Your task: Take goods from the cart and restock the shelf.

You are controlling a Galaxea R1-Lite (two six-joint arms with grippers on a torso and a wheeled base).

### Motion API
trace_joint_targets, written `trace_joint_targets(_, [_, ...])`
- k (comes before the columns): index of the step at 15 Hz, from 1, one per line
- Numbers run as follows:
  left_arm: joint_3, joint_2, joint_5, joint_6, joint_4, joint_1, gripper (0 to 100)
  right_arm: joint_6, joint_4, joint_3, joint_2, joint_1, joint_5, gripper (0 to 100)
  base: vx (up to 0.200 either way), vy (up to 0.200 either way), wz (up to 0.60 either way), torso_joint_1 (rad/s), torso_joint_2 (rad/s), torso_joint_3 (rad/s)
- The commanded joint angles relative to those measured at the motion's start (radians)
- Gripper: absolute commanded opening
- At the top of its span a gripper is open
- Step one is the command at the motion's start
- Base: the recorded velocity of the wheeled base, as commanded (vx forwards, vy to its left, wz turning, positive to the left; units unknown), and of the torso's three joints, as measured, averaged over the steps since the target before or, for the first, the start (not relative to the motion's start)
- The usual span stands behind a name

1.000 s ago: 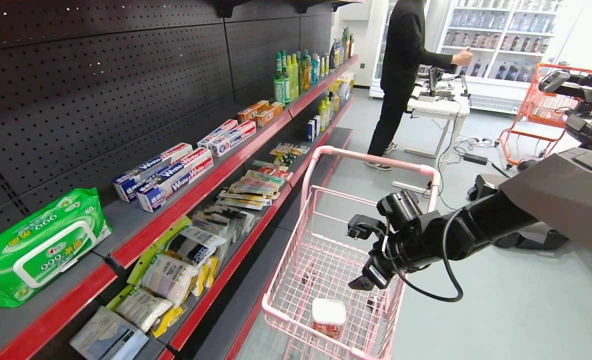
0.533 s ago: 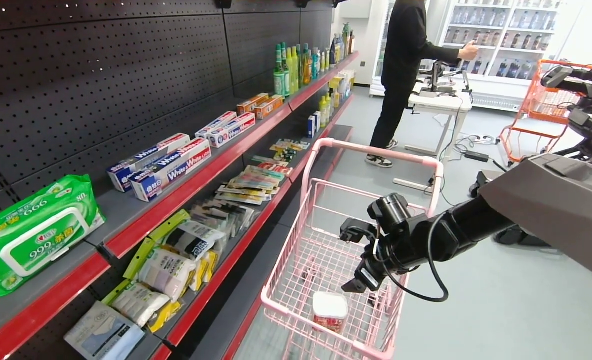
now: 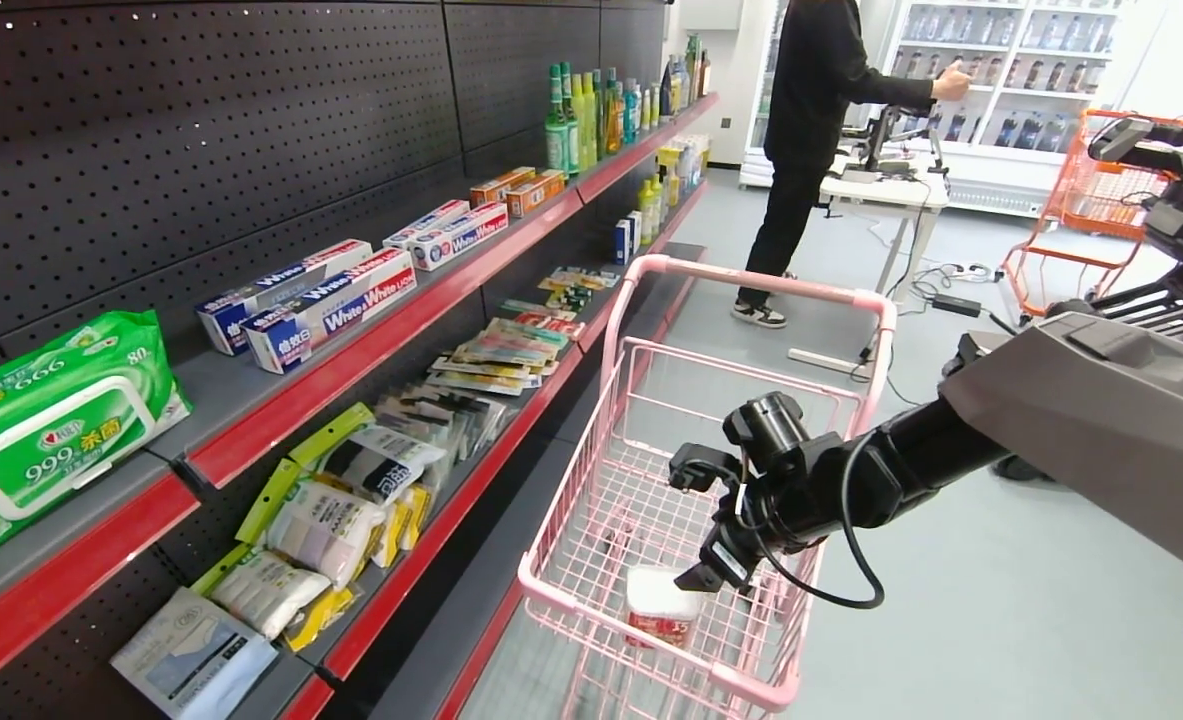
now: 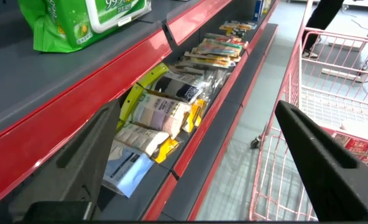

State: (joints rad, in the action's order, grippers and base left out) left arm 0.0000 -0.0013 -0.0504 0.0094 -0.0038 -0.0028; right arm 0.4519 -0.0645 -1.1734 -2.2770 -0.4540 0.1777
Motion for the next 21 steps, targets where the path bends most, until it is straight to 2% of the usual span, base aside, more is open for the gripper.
trace_joint_targets(1, [0.000, 0.001, 0.000, 0.000, -0.001, 0.000, 100, 0.001, -0.001, 0.001, -0.001, -0.002, 0.000, 100, 0.000, 0.000, 0.00, -0.046, 0.10, 0.061])
trace_joint_targets(4, [0.000, 0.001, 0.000, 0.000, -0.001, 0.000, 100, 0.017, 0.000, 0.005, -0.015, 0.000, 0.043, 100, 0.000, 0.000, 0.00, -0.007, 0.02, 0.009])
trace_joint_targets(5, [0.000, 0.001, 0.000, 0.000, -0.001, 0.000, 100, 0.060, 0.000, 0.008, -0.024, 0.003, 0.097, 100, 0.000, 0.000, 0.00, 0.000, 0.00, 0.000])
trace_joint_targets(7, [0.000, 0.001, 0.000, 0.000, -0.001, 0.000, 100, 0.157, -0.001, 0.008, -0.064, 0.008, 0.115, 100, 0.000, 0.000, 0.00, 0.000, 0.00, 0.000])
trace_joint_targets(11, [0.000, 0.001, 0.000, 0.001, -0.001, 0.000, 100, 0.163, -0.094, 0.001, -0.159, -0.018, 0.117, 100, 0.000, 0.000, 0.00, 0.000, 0.00, 0.000])
trace_joint_targets(21, [0.000, 0.001, 0.001, 0.001, -0.001, 0.000, 100, 0.165, -0.089, -0.017, -0.191, -0.018, 0.148, 100, 0.000, 0.000, 0.00, 0.000, 0.00, 0.000])
